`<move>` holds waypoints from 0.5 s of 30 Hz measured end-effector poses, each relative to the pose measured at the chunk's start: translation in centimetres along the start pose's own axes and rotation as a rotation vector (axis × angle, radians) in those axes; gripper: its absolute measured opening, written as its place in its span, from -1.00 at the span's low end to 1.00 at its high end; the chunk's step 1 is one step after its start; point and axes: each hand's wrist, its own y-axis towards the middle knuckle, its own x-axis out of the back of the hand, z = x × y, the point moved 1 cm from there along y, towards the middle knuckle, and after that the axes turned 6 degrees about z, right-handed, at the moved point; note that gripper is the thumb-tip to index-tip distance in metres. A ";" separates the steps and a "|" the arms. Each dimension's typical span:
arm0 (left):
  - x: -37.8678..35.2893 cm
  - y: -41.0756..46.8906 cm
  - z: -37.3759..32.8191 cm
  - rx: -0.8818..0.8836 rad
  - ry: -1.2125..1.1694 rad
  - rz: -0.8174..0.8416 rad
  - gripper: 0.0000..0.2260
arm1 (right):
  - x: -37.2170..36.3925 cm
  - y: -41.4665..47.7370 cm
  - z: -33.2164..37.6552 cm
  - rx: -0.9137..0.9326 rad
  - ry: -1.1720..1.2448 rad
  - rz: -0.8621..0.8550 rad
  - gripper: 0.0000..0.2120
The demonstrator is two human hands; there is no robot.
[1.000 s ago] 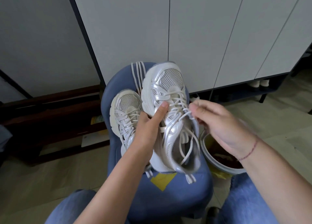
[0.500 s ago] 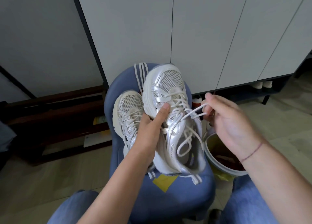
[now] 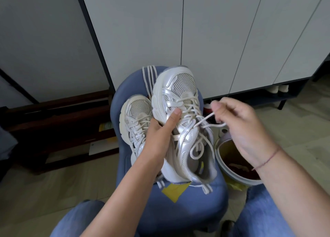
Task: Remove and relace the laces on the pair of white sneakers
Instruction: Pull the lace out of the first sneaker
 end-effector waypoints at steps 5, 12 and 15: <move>0.0 0.1 0.1 0.024 -0.013 -0.046 -0.52 | 1.1 0.2 -0.7 -0.054 -0.255 -0.008 -0.69; -0.3 0.1 0.0 -0.031 0.052 -0.041 -0.54 | -1.1 -0.3 -0.2 0.288 -0.965 0.139 -0.64; -0.2 0.2 0.0 -0.031 0.045 -0.028 -0.48 | -1.1 -0.2 0.1 0.275 -0.621 0.128 -0.66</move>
